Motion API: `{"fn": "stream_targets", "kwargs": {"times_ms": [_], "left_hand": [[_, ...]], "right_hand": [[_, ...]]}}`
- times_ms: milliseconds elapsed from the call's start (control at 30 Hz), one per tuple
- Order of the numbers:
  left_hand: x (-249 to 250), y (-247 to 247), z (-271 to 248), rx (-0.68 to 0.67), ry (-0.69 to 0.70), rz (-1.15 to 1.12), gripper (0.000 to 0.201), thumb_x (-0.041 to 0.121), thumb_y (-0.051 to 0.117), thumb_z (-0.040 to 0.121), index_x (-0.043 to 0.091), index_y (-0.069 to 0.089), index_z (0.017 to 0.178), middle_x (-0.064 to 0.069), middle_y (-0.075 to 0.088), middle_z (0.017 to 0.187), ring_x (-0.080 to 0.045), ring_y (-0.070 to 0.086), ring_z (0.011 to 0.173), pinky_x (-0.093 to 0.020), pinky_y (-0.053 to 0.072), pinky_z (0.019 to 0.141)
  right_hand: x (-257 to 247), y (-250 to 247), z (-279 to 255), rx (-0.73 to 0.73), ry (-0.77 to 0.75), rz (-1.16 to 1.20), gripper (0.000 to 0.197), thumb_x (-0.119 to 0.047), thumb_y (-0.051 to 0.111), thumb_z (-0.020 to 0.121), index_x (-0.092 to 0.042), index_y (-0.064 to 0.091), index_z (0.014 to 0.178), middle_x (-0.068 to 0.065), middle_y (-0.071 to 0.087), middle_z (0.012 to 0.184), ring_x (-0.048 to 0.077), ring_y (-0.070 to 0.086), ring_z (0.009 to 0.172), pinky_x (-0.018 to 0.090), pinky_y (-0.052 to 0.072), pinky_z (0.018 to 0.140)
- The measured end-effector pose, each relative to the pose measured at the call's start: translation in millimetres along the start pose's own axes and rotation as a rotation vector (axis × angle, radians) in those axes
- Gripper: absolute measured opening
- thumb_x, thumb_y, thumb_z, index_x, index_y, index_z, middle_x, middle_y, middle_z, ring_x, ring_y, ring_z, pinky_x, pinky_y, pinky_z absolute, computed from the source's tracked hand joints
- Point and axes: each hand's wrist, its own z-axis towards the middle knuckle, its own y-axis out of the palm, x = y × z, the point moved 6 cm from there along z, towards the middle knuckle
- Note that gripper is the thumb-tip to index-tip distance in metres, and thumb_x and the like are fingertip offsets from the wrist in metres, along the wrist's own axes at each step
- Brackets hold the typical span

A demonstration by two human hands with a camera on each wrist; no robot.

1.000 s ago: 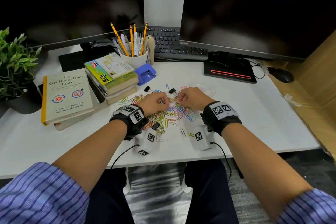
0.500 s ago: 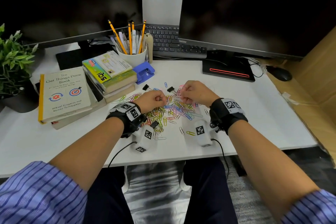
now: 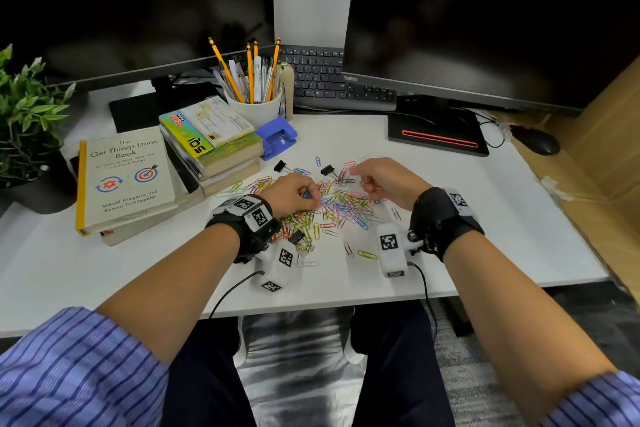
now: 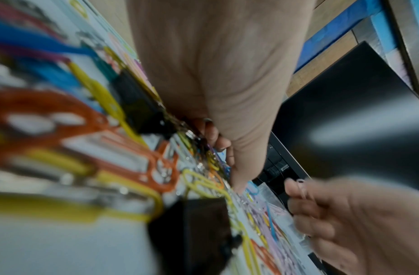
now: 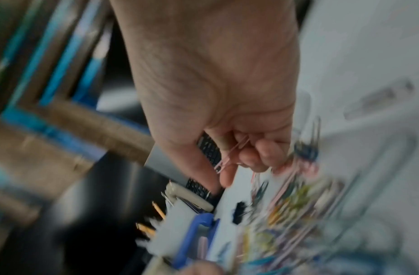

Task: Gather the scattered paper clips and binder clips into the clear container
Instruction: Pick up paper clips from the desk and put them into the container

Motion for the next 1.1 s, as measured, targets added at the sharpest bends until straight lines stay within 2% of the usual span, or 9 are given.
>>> {"fn": "stream_targets", "kwargs": {"times_ms": [100, 167, 267, 400, 533, 633, 733, 800, 1100], "left_hand": [[1.4, -1.0, -1.5, 0.021, -0.027, -0.022, 0.022, 0.023, 0.065, 0.087, 0.030, 0.056, 0.068, -0.001, 0.056, 0.082, -0.011, 0.047, 0.072, -0.020, 0.036, 0.065], [1.9, -0.8, -2.4, 0.023, -0.044, -0.036, 0.024, 0.023, 0.061, 0.090, 0.028, 0.056, 0.067, -0.007, 0.053, 0.081, -0.015, 0.047, 0.074, -0.020, 0.035, 0.062], [1.9, -1.3, -3.3, 0.016, -0.076, -0.056, 0.020, 0.023, 0.058, 0.092, 0.015, 0.058, 0.074, -0.009, 0.052, 0.078, -0.017, 0.047, 0.073, -0.023, 0.036, 0.064], [3.4, -3.9, -4.2, 0.036, -0.090, -0.060, 0.024, 0.020, 0.049, 0.096, 0.007, 0.049, 0.076, -0.012, 0.047, 0.082, -0.017, 0.044, 0.080, -0.027, 0.034, 0.068], [8.4, -7.1, -8.5, 0.061, -0.111, -0.081, 0.025, 0.019, 0.042, 0.099, 0.008, 0.049, 0.078, -0.008, 0.045, 0.082, -0.016, 0.042, 0.084, -0.016, 0.030, 0.062], [9.9, -8.4, -10.3, 0.062, -0.123, -0.102, 0.021, 0.020, 0.040, 0.100, 0.008, 0.057, 0.097, -0.007, 0.048, 0.096, -0.015, 0.044, 0.093, -0.025, 0.030, 0.068], [11.3, -9.8, -11.7, 0.071, -0.128, -0.090, 0.018, 0.020, 0.039, 0.101, 0.011, 0.053, 0.095, -0.010, 0.047, 0.096, -0.015, 0.043, 0.092, -0.024, 0.028, 0.061], [10.7, -10.3, -12.2, 0.076, -0.137, -0.087, 0.018, 0.019, 0.038, 0.100, 0.010, 0.052, 0.093, -0.010, 0.048, 0.096, -0.016, 0.043, 0.091, -0.011, 0.028, 0.062], [6.3, -8.1, -10.5, 0.073, -0.152, -0.100, 0.023, 0.020, 0.050, 0.096, 0.008, 0.042, 0.077, -0.012, 0.038, 0.082, -0.018, 0.038, 0.076, -0.024, 0.025, 0.058]], "right_hand": [[-4.0, -1.0, -0.3, 0.070, -0.086, -0.662, 0.021, -0.014, 0.057, 0.087, -0.013, 0.057, 0.067, -0.001, 0.054, 0.064, 0.014, 0.050, 0.060, 0.019, 0.036, 0.051], [-0.2, -1.4, 3.3, 0.099, -0.090, -0.768, 0.014, -0.012, 0.060, 0.085, -0.006, 0.065, 0.074, 0.004, 0.063, 0.077, 0.018, 0.057, 0.075, 0.020, 0.042, 0.058], [1.5, 2.6, 5.1, 0.118, -0.125, -0.788, 0.012, -0.010, 0.064, 0.083, 0.000, 0.069, 0.085, 0.011, 0.066, 0.090, 0.023, 0.059, 0.087, 0.027, 0.044, 0.072], [-1.6, 8.1, 3.3, 0.134, -0.165, -0.822, 0.026, -0.014, 0.056, 0.088, -0.009, 0.052, 0.063, 0.004, 0.051, 0.068, 0.021, 0.048, 0.073, 0.020, 0.032, 0.052], [-9.9, -11.5, 3.3, 0.124, -0.165, -0.693, 0.021, -0.021, 0.063, 0.087, -0.002, 0.070, 0.090, 0.006, 0.066, 0.089, 0.014, 0.056, 0.075, 0.017, 0.040, 0.055], [-13.3, -38.8, 6.4, 0.199, -0.147, -0.546, 0.029, -0.020, 0.061, 0.087, 0.008, 0.067, 0.092, 0.014, 0.065, 0.089, 0.017, 0.052, 0.073, 0.026, 0.041, 0.061], [-16.6, -58.7, 13.1, 0.309, -0.099, -0.470, 0.028, -0.019, 0.059, 0.088, 0.004, 0.062, 0.073, 0.012, 0.057, 0.072, 0.022, 0.049, 0.065, 0.029, 0.039, 0.059], [-16.0, -57.1, 17.1, 0.311, -0.047, -0.488, 0.035, -0.019, 0.057, 0.089, -0.005, 0.048, 0.058, 0.007, 0.044, 0.059, 0.021, 0.041, 0.053, 0.025, 0.034, 0.052], [-8.6, -50.5, 30.6, 0.277, 0.004, -0.495, 0.028, -0.012, 0.048, 0.093, 0.001, 0.067, 0.110, 0.014, 0.067, 0.102, 0.030, 0.065, 0.088, 0.022, 0.042, 0.053]]}}
